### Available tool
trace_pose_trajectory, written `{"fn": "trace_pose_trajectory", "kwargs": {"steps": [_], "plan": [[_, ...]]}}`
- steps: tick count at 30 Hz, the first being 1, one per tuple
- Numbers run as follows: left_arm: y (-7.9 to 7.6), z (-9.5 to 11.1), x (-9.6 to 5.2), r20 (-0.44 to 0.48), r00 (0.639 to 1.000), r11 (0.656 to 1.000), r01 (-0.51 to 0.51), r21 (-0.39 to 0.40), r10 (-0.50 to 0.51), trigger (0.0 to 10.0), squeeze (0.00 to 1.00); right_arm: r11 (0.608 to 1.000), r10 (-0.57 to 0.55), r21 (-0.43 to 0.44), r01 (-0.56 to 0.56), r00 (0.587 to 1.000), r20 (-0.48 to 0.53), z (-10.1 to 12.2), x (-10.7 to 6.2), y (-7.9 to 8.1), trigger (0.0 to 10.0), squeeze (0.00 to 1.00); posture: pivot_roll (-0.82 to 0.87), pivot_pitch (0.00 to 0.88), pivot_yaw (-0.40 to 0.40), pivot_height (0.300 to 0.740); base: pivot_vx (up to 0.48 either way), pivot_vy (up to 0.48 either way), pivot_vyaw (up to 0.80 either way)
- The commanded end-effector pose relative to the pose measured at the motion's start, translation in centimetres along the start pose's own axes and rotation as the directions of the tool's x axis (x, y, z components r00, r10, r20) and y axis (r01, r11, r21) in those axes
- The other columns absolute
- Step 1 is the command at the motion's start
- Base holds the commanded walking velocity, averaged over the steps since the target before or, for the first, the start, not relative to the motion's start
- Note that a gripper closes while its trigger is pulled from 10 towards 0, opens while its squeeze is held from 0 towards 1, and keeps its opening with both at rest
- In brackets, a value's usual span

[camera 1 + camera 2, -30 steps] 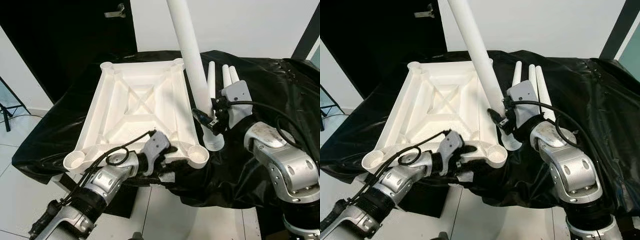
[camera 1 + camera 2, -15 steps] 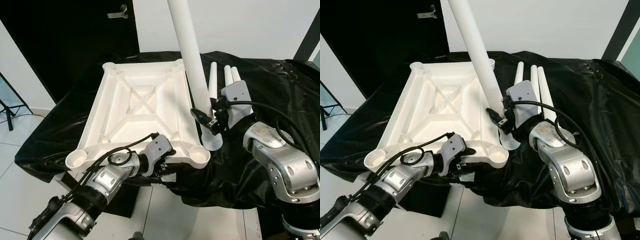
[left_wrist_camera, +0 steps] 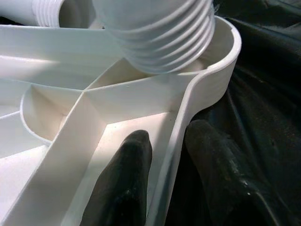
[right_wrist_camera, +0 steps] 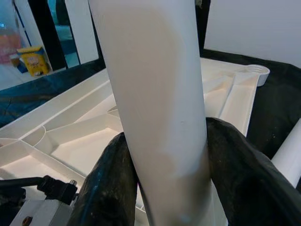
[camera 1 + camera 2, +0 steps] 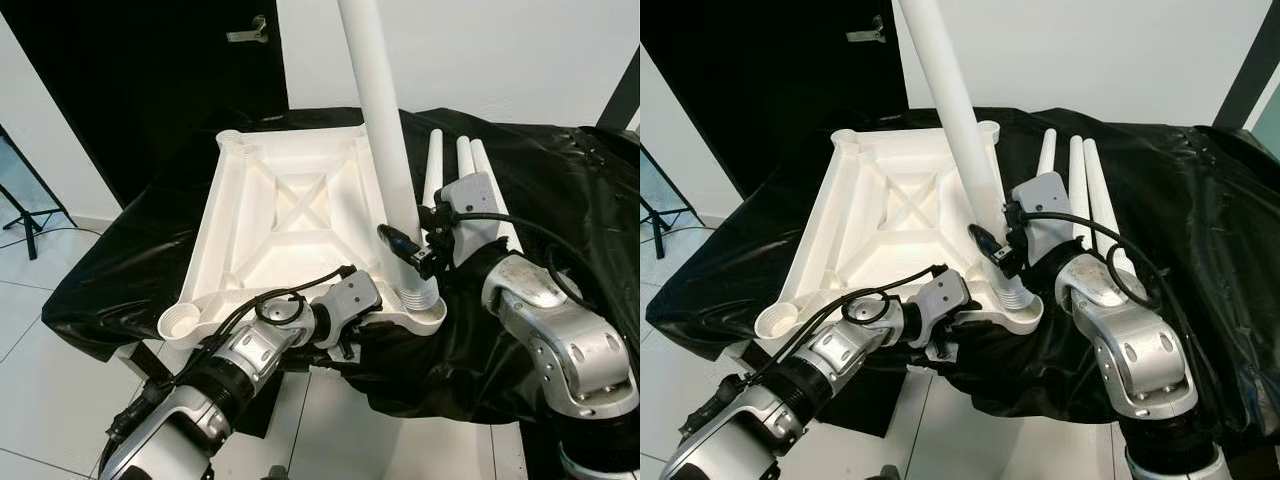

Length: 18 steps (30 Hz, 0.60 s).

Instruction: Building children table

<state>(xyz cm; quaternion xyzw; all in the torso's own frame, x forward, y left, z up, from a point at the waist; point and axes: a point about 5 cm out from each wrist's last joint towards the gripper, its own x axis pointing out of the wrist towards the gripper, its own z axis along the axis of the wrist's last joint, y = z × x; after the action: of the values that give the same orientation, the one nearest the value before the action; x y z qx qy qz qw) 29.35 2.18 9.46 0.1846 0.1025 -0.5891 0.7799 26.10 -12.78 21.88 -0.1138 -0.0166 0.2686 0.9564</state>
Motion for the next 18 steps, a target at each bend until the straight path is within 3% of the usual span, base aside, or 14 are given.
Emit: {"fn": "trace_pose_trajectory", "kwargs": {"steps": [1,9,14,18], "plan": [[-0.5,-1.5,0.3,-0.069,0.998,1.000,-0.002,-0.024,0.000,10.0,0.00,0.999,0.019,0.028,-0.018,1.000,-0.011,-0.7,-0.3,0.2,10.0,0.00,0.13,0.000,0.030,0.740,0.000,0.000,0.00],[-0.3,-1.8,0.2,-0.063,0.998,1.000,-0.011,-0.024,0.010,10.0,0.00,0.998,0.005,0.066,-0.001,0.998,-0.060,-4.0,-2.1,0.0,10.0,0.00,0.12,0.000,0.035,0.740,0.000,0.000,0.00],[-0.3,-2.0,0.1,-0.061,0.998,1.000,-0.015,-0.026,0.013,10.0,0.00,0.989,-0.028,0.139,0.040,0.996,-0.086,-6.4,-3.3,0.0,10.0,0.00,0.12,0.000,0.039,0.740,0.000,0.000,0.00],[-0.2,-2.0,0.1,-0.060,0.998,1.000,-0.015,-0.027,0.013,10.0,0.00,0.987,-0.034,0.151,0.048,0.995,-0.094,-7.0,-3.7,0.0,10.0,0.00,0.12,0.000,0.044,0.740,0.000,0.000,0.00]]}}
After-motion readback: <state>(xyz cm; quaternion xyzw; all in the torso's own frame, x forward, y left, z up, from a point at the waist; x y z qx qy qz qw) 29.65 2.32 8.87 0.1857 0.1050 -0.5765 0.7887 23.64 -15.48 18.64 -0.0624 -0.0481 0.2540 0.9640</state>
